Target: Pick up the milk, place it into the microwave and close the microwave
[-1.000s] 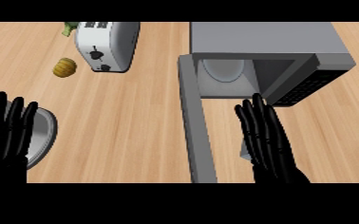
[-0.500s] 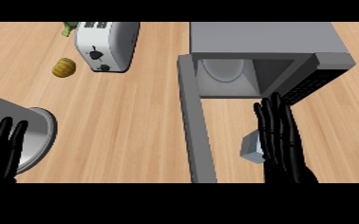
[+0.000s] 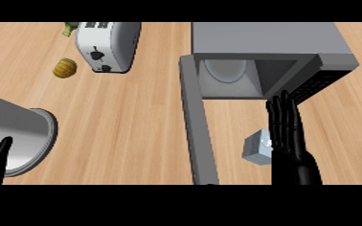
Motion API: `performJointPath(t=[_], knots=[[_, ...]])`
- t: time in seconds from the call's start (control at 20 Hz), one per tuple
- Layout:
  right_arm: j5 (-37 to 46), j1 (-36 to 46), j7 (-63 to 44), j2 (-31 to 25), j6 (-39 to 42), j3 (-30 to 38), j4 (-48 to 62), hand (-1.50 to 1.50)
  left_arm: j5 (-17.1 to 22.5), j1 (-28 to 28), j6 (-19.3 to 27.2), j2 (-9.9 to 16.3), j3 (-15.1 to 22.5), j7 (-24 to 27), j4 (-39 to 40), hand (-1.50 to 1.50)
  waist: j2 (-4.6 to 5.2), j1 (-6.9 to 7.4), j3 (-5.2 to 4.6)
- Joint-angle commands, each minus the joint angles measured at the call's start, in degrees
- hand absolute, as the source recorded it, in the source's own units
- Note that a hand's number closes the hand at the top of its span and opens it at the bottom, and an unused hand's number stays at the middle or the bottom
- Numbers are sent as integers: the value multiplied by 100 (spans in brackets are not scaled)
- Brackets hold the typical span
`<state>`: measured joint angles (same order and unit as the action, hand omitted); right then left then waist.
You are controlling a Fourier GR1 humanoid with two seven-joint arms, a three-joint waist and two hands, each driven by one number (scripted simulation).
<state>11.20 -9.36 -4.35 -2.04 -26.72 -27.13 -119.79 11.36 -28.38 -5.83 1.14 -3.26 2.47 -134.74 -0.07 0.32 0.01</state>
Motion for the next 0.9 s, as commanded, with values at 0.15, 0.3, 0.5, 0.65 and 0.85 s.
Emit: performJointPath(t=[0.15,0.3,0.5,0.65,0.85], knots=[[-396,-445,730,-14,3,258,588,-150,-27,-325,-183,-110,27,273,-59,-150,-2,-6,0],[-931,-645,1320,-221,262,832,867,-150,125,-293,-329,-59,-219,327,89,-150,0,-17,1],[-1081,-689,1877,-109,321,987,1464,-150,75,-538,-277,-112,-7,225,-157,-150,0,-1,1],[-1618,-756,2482,-309,807,1446,1983,-150,113,-362,-40,16,-56,-181,-543,-150,4,-12,4],[-1667,-1185,3021,-351,1034,1415,2146,-150,205,-593,-276,-73,-45,117,-420,-150,-1,-19,1]])
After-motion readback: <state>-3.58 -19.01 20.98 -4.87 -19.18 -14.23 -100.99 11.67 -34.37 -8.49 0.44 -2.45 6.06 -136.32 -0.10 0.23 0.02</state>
